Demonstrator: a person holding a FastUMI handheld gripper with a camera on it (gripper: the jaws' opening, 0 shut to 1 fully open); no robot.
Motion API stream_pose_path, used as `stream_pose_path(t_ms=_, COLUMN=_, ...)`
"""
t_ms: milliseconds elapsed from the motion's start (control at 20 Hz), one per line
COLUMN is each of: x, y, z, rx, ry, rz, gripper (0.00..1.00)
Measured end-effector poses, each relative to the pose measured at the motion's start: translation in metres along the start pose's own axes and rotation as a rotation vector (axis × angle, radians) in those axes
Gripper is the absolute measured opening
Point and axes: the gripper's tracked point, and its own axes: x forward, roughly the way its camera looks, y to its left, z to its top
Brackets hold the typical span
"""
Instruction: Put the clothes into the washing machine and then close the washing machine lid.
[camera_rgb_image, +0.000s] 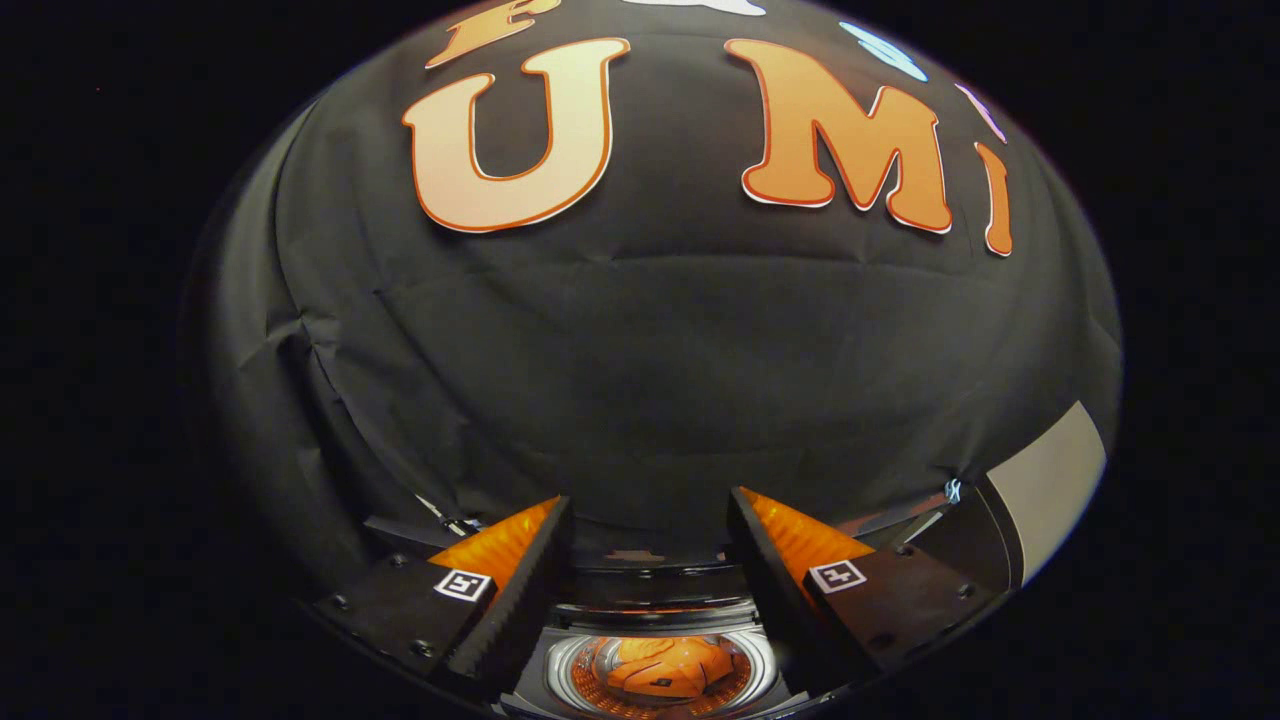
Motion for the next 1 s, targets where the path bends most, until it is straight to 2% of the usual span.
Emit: stream_pose_path(t_ms=1000, x=-0.078, y=0.000, z=-0.055, rx=-0.023, ry=-0.029, rz=-0.006, gripper=0.99)
